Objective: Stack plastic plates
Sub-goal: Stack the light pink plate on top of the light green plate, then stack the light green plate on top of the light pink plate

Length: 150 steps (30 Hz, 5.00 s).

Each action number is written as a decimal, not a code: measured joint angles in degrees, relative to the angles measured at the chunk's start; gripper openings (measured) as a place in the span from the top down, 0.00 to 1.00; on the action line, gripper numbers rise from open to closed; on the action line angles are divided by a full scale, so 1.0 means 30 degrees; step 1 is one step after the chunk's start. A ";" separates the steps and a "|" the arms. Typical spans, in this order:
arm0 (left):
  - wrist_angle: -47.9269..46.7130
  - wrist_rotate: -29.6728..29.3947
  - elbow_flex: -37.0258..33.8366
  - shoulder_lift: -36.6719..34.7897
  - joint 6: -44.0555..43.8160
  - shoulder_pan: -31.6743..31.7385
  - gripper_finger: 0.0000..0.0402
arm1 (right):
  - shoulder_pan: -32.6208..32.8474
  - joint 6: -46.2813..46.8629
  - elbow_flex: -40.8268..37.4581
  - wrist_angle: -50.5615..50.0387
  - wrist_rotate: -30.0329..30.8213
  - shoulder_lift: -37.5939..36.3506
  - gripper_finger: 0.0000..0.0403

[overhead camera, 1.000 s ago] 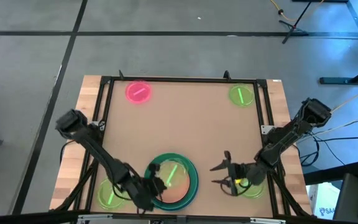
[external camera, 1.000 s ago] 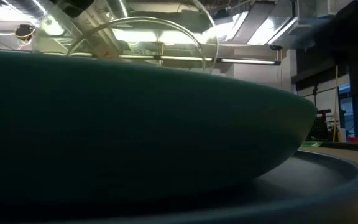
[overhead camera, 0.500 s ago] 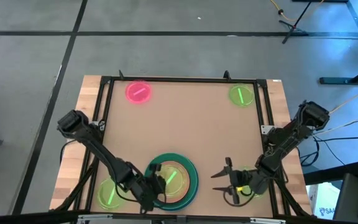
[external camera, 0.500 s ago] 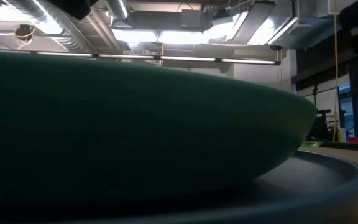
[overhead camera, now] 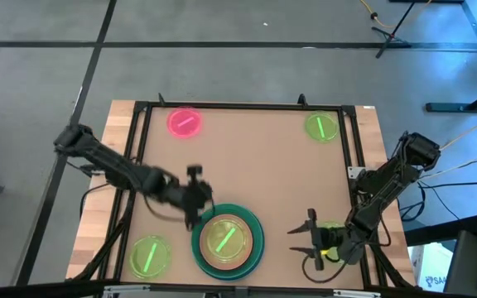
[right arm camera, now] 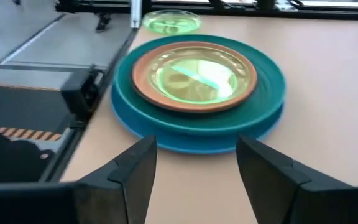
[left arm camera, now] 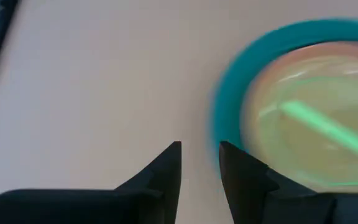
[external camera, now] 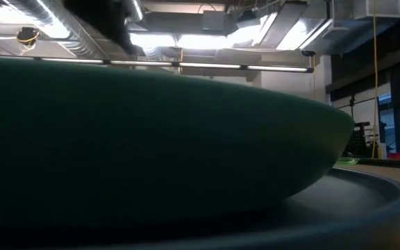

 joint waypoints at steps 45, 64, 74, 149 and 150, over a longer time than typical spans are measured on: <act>0.6375 0.1176 -0.6727 0.3830 1.5037 1.9435 0.95 | -0.3748 0.4035 0.0000 -0.3588 0.1442 0.0044 0.47; 0.3436 -0.0109 -0.6373 -0.2223 0.6268 0.6918 0.99 | -0.5884 -0.2363 0.0000 -0.3419 0.1210 0.0044 0.47; 0.4551 -0.0512 -0.1637 -0.0581 0.0350 -0.1619 0.99 | -0.6375 -0.3678 0.0000 -0.2320 -0.0405 0.0044 0.47; 0.1146 1.0528 -0.9725 -0.1802 -1.4353 -0.8686 0.73 | -0.0311 0.1624 0.0015 0.5302 0.1857 0.2171 0.47; 0.1514 1.0542 -0.9899 -0.1802 -1.4145 -0.8686 0.73 | -0.0531 0.1632 0.0015 0.5309 0.1842 0.2164 0.47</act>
